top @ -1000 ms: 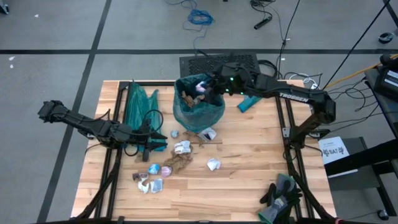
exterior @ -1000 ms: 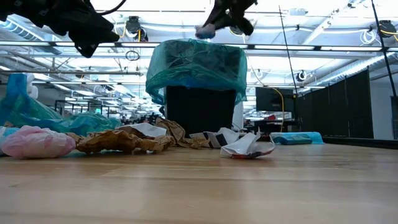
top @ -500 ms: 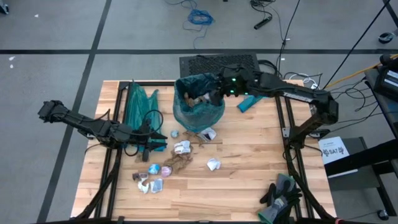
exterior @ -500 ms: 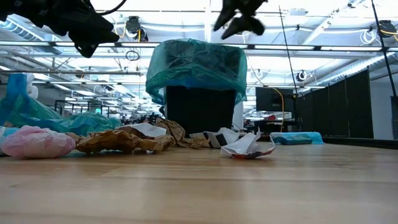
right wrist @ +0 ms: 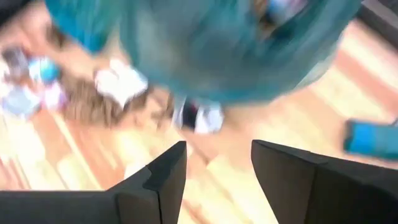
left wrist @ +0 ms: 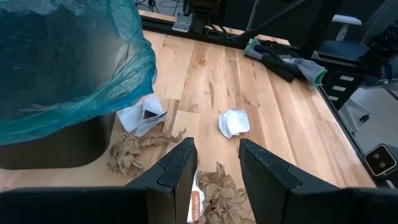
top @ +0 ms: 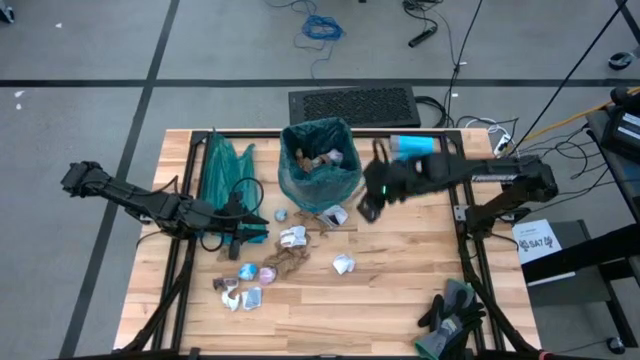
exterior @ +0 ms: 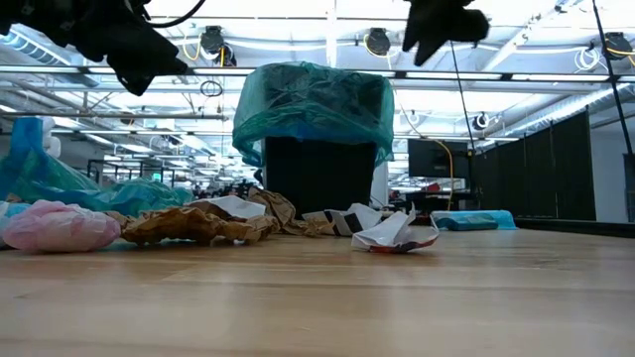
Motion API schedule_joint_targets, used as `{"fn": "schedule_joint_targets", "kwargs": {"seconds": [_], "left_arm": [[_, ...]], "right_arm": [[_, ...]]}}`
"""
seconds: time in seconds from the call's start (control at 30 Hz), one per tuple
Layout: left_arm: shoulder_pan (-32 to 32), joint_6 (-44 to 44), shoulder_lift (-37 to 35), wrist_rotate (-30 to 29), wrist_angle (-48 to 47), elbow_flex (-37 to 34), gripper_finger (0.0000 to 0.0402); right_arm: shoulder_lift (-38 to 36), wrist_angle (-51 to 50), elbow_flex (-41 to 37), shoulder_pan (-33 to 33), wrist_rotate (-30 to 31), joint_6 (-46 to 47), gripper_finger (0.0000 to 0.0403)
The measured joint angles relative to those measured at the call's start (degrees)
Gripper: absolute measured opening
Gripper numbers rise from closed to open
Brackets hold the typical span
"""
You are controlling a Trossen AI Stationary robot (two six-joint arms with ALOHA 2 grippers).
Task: Place trash/remove bag and relplace
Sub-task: Put the white paper into the blue trash bag inside the black trash bin
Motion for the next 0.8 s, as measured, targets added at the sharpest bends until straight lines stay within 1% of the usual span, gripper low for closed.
{"fn": "schedule_joint_targets", "kwargs": {"seconds": [0.17,0.3,0.4,0.53,0.63,0.8], "left_arm": [[0.00,0.00,0.00,0.00,0.02,0.00,0.0127],[0.00,0.00,0.01,0.00,0.02,0.00,0.0127],[0.00,0.02,0.01,0.00,0.02,0.00,0.0127],[0.00,-0.04,0.01,0.00,0.01,0.00,0.0127],[0.00,-0.07,0.00,0.00,0.09,0.00,0.0127],[0.00,-0.11,0.01,0.02,0.07,0.00,0.0127]], "right_arm": [[0.04,5.56,-8.00,7.07,-0.13,10.87,0.0171],[0.07,15.67,-14.67,10.59,-2.78,18.92,0.0171],[0.41,24.60,-19.97,12.29,-5.00,23.25,0.0171],[1.89,33.86,-26.15,13.92,-7.39,28.66,0.0171],[3.88,38.05,-28.05,15.07,-7.46,30.57,0.0171],[8.24,41.62,-28.20,16.11,-7.46,30.66,0.0171]]}}
